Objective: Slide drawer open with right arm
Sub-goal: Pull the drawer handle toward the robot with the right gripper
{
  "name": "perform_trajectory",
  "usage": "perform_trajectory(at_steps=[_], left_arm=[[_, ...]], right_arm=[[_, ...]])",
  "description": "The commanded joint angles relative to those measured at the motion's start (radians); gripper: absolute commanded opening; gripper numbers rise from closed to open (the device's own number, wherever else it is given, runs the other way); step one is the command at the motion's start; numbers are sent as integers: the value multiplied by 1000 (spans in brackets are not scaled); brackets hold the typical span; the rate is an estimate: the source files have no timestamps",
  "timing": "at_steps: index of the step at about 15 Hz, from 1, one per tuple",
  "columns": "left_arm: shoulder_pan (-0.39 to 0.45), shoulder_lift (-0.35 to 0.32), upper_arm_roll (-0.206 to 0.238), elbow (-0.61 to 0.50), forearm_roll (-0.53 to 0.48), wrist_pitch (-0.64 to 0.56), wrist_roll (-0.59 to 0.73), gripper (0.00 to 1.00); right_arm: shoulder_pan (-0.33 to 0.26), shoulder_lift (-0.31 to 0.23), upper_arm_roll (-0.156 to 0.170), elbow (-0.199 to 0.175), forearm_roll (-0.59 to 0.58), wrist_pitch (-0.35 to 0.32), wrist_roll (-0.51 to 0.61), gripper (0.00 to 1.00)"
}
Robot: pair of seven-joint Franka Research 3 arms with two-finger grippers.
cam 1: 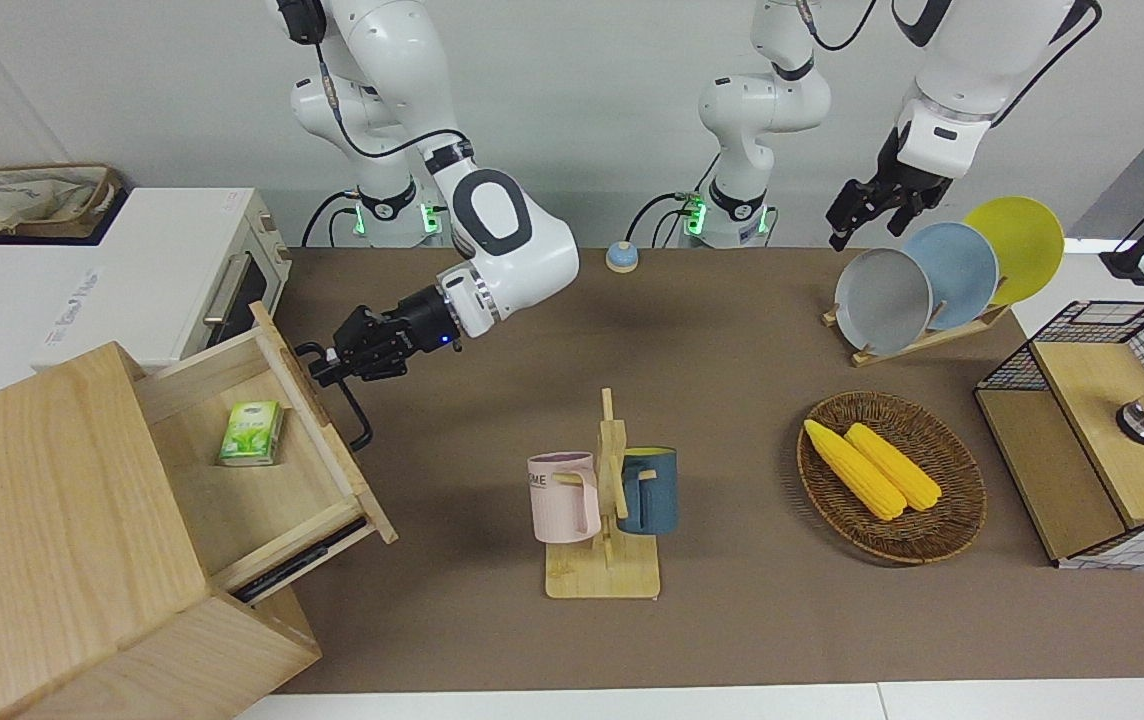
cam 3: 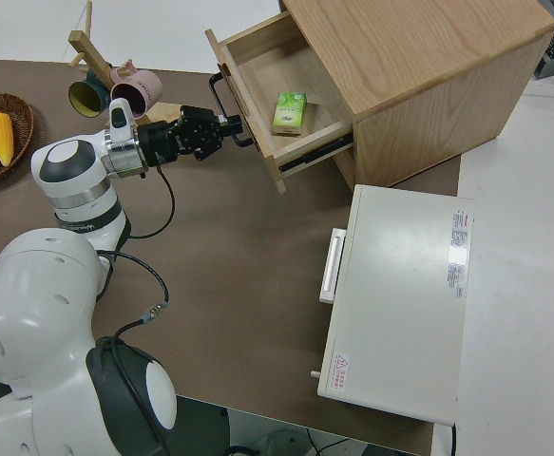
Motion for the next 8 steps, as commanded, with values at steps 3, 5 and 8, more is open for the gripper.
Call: perform_trajectory(at_steps=[3, 5, 8], left_arm=[[-1, -8, 4, 4, -1, -17, 9, 993], [-1, -8, 4, 4, -1, -15, 9, 993], [-1, -8, 4, 4, -1, -16, 9, 993]], right_arm=[[39, -19, 60, 15, 97, -98, -32, 0], [52, -19, 72, 15, 117, -132, -30, 0], [69, -19, 95, 23, 163, -166, -30, 0]])
